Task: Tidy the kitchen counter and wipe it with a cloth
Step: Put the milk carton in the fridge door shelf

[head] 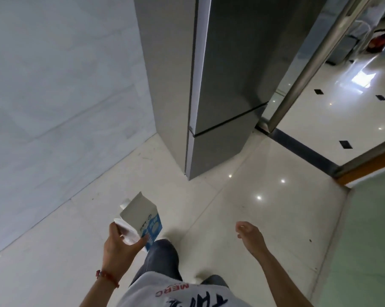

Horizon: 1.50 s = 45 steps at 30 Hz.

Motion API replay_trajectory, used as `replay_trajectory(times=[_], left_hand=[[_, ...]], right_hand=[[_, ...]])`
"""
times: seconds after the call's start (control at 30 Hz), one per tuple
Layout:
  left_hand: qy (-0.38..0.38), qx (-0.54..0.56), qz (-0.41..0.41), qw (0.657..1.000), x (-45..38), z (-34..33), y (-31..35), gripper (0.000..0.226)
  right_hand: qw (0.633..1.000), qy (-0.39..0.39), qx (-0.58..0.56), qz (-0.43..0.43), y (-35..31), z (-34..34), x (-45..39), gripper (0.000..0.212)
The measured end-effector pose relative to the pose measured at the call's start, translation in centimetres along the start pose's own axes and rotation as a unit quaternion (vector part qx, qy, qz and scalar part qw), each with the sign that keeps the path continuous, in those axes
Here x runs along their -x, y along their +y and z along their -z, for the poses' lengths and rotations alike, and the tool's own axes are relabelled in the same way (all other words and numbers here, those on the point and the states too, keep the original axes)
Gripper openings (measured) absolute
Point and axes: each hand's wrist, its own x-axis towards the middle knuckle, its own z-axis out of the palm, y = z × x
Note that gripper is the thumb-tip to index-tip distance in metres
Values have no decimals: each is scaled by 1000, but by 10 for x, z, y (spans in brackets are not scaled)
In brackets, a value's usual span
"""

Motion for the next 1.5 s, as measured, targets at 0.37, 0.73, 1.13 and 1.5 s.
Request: replay_trajectory(times=[0.37,0.73,1.13,1.5], left_hand=[[-40,-32,-59,997,-210,-3,99,58],[-47,50,-144,987,-313,6,222,66],[-93,67,-163,980,-315,-13,241,72],[-95,113,-218,965,-302,-18,277,78]], right_hand=[[994,59,-51,80,-202,12,-120,42],[811,417,-106,396,-441,67,-171,78],[736,492,26,464,-453,113,-211,99],[724,502,51,470,-455,117,-205,108]])
